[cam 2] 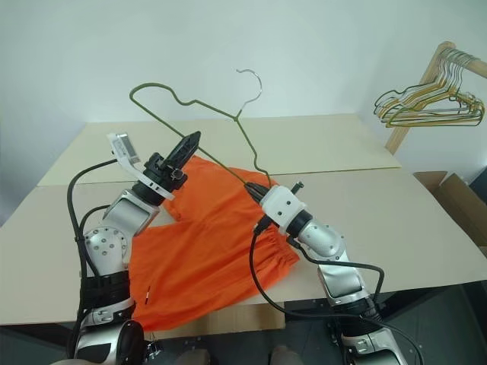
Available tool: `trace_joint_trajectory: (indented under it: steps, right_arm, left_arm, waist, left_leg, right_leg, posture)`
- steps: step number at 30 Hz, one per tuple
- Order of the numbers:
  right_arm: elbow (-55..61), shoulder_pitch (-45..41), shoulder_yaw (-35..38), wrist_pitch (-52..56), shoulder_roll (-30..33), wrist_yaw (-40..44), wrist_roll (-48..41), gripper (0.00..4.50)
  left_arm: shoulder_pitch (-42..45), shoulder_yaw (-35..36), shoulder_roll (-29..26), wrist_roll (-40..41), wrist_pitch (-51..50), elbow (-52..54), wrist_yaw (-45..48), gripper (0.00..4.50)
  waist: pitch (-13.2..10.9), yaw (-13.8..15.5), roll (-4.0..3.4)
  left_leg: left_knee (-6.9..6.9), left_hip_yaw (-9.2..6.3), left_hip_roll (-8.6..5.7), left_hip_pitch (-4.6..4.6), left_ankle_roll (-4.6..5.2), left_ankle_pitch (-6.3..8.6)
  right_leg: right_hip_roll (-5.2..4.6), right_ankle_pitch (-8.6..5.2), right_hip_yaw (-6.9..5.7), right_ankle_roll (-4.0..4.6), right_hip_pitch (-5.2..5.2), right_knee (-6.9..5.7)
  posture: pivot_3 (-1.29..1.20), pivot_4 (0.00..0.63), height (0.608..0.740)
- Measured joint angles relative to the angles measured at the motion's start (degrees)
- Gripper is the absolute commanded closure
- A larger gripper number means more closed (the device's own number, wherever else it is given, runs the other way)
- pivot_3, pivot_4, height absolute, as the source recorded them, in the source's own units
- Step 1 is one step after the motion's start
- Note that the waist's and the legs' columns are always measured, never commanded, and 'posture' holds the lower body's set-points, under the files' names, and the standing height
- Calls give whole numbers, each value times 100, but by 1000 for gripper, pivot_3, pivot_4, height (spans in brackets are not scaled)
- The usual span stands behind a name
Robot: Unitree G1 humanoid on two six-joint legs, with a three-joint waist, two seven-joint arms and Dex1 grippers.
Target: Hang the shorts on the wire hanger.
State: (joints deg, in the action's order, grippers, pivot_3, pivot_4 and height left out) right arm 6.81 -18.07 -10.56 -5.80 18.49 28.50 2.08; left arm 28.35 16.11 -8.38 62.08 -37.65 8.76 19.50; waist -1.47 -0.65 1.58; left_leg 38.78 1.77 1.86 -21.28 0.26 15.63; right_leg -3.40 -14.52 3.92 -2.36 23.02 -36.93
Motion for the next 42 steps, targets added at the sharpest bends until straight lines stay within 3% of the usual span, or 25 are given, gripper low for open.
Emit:
trace_joint_trajectory:
  steps: [3,6,10,14,17,19,23,27,31,34,42]
  right_arm:
    - [-20,2,-6,1,-2,-27,61,4500]
    - [-121,1,-82,-212,80,-151,464,3702]
    - [-222,-1,-202,-624,62,-301,746,2292]
    - [-154,-2,-15,-260,10,11,-84,840]
    - [321,-96,569,1575,387,829,-2103,840]
    - [204,-594,1011,3326,1158,1492,-3489,840]
    - [-707,-1600,1550,5069,1953,2746,-4865,840]
    - [-1399,-2004,1121,5652,2350,4088,-4951,840]
    - [-1746,-2294,804,6038,2196,4807,-4976,840]
    - [-1736,-2593,800,6271,1897,4767,-5026,840]
    - [-1037,-2325,579,6369,1545,4564,-4995,840]
  left_arm:
    - [0,-138,-36,-242,107,2,82,4471]
    - [10,-362,-38,-733,424,12,138,4500]
    - [76,-423,-39,-1181,761,-104,195,4500]
    - [200,-380,-298,-1424,1033,-223,530,4500]
    - [208,-293,-697,-1216,966,-213,1080,4500]
    - [214,-140,-1097,-862,762,-150,1618,4500]
    - [233,154,-1668,13,315,-38,2677,4500]
    - [230,384,-1964,564,10,-69,3486,4500]
    - [230,397,-2010,720,-56,-108,3845,4500]
    - [231,364,-1992,718,-68,-112,3924,4500]
    - [148,341,-1737,694,14,-16,3741,4500]
  waist:
    - [0,-1,0]
    - [0,3,0]
    - [0,-10,0]
    - [0,-3,0]
    - [-1,4,1]
    - [-4,2,-1]
    - [-4,-26,0]
    - [-4,-41,0]
    - [-4,-38,0]
    - [-4,-30,0]
    - [-3,45,0]
  left_leg:
    - [0,0,0,0,0,0]
    - [0,2,-2,0,0,0]
    - [-1,2,0,0,-1,0]
    - [0,1,0,0,0,0]
    - [2,-4,2,-1,1,0]
    - [5,-3,2,2,2,0]
    - [-5,2,15,20,10,5]
    - [-3,0,17,17,11,6]
    - [7,0,14,12,11,6]
    - [6,-4,15,11,11,5]
    - [11,-5,10,-24,10,5]
  right_leg:
    - [0,0,0,0,-1,1]
    - [0,0,0,0,-1,3]
    - [1,1,0,2,0,2]
    - [1,1,0,2,-2,4]
    - [-3,2,-1,2,-6,10]
    - [-5,5,-2,1,-10,14]
    - [10,2,-13,5,-27,21]
    - [13,1,-18,5,-28,24]
    - [10,1,-17,4,-27,21]
    - [11,2,-19,4,-25,19]
    - [3,4,-20,0,7,15]
  posture:
    - [54,0,740]
    - [55,0,740]
    - [58,0,740]
    - [68,0,740]
    - [66,0,740]
    - [52,0,740]
    - [39,0,740]
    - [36,0,740]
    - [41,0,740]
    - [45,0,740]
    - [55,0,740]
